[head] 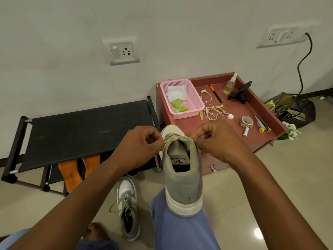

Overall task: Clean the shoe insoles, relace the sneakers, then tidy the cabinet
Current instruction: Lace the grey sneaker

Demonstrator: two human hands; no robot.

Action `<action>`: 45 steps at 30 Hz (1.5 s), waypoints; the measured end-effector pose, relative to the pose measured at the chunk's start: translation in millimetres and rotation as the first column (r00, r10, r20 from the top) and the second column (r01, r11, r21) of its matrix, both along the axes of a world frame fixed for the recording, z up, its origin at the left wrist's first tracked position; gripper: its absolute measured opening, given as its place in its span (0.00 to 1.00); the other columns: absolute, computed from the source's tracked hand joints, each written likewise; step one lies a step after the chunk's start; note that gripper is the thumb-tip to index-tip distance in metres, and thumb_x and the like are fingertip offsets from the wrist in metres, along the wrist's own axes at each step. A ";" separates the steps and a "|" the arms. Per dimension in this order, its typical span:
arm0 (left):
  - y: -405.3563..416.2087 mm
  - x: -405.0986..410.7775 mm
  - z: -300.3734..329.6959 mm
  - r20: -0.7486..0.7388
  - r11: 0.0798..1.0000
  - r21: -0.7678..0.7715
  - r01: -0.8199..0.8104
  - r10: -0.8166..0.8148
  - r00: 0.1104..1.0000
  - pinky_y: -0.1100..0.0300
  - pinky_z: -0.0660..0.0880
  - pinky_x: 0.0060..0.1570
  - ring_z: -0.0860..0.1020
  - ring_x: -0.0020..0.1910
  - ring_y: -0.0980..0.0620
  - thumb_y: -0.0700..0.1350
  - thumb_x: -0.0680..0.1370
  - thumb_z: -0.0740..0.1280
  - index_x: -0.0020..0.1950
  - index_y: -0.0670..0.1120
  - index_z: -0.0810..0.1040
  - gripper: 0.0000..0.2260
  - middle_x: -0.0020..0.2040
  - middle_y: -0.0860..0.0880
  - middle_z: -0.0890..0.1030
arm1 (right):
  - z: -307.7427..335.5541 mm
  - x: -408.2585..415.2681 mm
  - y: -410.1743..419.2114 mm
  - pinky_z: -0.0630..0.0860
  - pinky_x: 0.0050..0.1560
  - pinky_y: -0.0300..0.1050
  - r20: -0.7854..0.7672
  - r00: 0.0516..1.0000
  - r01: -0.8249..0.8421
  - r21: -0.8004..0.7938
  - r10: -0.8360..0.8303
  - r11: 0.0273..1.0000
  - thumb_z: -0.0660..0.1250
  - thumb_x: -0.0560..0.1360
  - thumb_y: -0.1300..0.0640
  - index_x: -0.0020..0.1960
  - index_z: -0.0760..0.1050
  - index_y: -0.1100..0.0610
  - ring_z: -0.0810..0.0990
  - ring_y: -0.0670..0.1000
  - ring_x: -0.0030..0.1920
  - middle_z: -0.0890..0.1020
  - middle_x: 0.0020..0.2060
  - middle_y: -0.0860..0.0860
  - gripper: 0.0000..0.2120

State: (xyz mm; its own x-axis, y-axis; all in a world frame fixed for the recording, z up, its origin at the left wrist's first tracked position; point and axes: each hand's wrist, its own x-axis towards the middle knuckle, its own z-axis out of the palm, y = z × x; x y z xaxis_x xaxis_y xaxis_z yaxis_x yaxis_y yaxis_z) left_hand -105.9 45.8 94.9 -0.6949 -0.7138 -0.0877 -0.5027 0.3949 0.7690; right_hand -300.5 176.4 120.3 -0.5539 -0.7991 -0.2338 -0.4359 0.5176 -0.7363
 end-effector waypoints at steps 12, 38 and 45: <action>-4.9 9.7 6.4 0.078 0.999 -0.036 -0.041 0.044 0.996 0.53 0.85 0.45 0.84 0.38 0.52 0.46 0.78 0.72 0.43 0.51 0.80 0.04 0.38 0.52 0.85 | 0.5 -1.6 5.0 0.85 0.43 0.59 -0.020 0.996 0.089 -0.039 -0.090 0.995 0.74 0.70 0.62 0.36 0.85 0.49 0.86 0.55 0.37 0.85 0.32 0.49 0.09; 30.4 -47.3 38.2 0.538 0.751 -0.343 0.564 -0.335 0.773 0.56 0.75 0.58 0.70 0.54 0.52 0.58 0.78 0.71 0.67 0.53 0.78 0.19 0.64 0.49 0.72 | 11.9 19.1 2.8 0.82 0.52 0.49 -0.207 0.926 -0.292 0.132 0.315 0.947 0.70 0.76 0.61 0.54 0.84 0.48 0.80 0.48 0.48 0.83 0.49 0.46 0.11; 40.7 -53.2 35.3 0.563 0.715 -0.439 0.544 -0.254 0.787 0.50 0.79 0.58 0.72 0.58 0.48 0.54 0.80 0.71 0.69 0.53 0.77 0.18 0.62 0.48 0.72 | 7.1 15.6 3.3 0.82 0.48 0.55 -0.240 0.934 -0.246 0.103 0.264 0.964 0.70 0.72 0.62 0.44 0.84 0.49 0.82 0.53 0.43 0.84 0.40 0.49 0.09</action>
State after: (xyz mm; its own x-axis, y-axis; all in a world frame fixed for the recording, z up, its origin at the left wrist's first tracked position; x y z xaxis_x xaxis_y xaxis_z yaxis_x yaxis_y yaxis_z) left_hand -159.1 86.5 130.3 -0.9096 -0.3915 -0.1393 -0.4046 0.9107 0.0828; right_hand -284.9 179.7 127.4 -0.3810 -0.9079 -0.1748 -0.7249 0.4107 -0.5530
